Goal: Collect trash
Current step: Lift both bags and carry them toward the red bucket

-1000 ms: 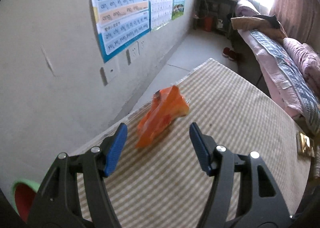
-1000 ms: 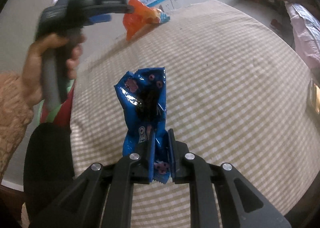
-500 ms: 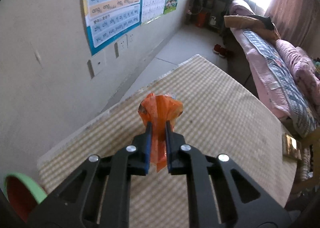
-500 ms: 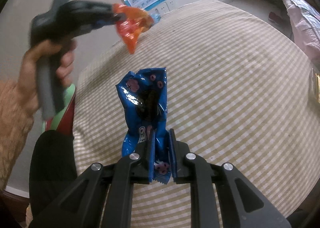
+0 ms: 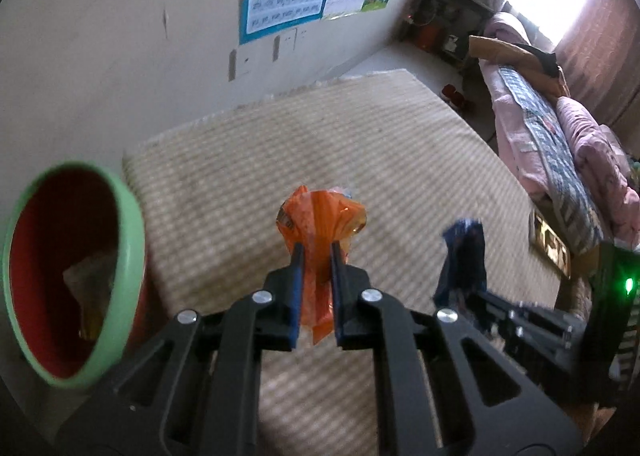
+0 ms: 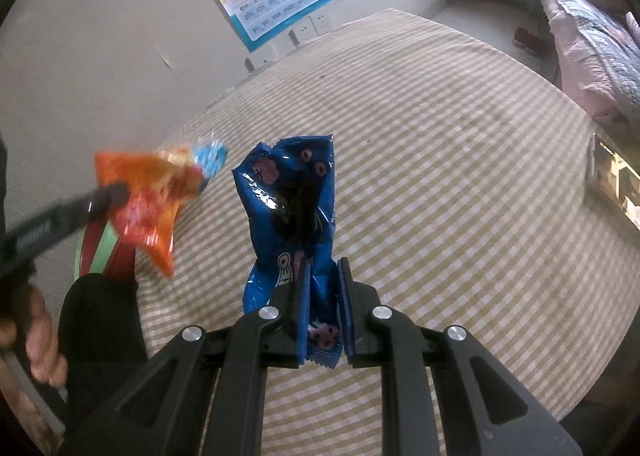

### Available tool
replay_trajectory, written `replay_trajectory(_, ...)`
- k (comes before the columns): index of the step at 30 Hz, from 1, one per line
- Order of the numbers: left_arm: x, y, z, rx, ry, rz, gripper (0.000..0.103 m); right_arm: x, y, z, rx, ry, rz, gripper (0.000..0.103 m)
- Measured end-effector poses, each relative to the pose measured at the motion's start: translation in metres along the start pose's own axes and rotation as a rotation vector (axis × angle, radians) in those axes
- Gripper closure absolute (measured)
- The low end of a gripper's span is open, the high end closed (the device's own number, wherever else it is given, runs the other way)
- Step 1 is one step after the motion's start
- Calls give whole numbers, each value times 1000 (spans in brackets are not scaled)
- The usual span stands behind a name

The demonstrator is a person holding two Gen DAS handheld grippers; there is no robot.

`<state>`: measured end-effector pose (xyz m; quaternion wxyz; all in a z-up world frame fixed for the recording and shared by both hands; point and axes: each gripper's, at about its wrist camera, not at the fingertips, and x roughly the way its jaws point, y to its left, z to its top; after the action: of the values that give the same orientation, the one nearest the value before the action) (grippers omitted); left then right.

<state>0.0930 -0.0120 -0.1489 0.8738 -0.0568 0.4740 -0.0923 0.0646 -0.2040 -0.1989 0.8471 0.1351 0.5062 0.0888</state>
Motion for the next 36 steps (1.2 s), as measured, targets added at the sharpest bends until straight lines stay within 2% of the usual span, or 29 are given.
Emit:
replay_trajectory(5, -4, -4, -23, 39, 13, 17, 91, -1, 6, -5, -9, 8, -11, 89)
replay_trajectory(9, -4, -7, -27, 59, 11, 15, 89, -2, 9, -8, -10, 8, -19, 89)
replay_trajectory(13, 0, -13, -24, 81, 1, 13, 65, -2, 10, -9, -4, 11, -27, 88)
replay_trajectory(16, 6, -18, -24, 105, 10, 14, 63, -2, 11, -11, -3, 12, -30, 88)
replay_trajectory(24, 27, -16, -29, 97, 62, 31, 63, 0, 8, -13, 12, 17, -22, 88)
replay_trajectory(26, 29, -13, -29, 85, 65, 32, 69, 1, 8, -13, 14, 20, -18, 88)
replay_trajectory(27, 30, -12, -29, 80, 69, 31, 77, 1, 8, -13, 15, 22, -16, 88)
replay_trajectory(31, 30, -10, -29, 72, 62, 22, 83, 3, 8, -12, 17, 24, -10, 88)
replay_trajectory(36, 21, -10, -30, 70, 34, 14, 83, 3, 8, -12, 14, 23, -9, 88)
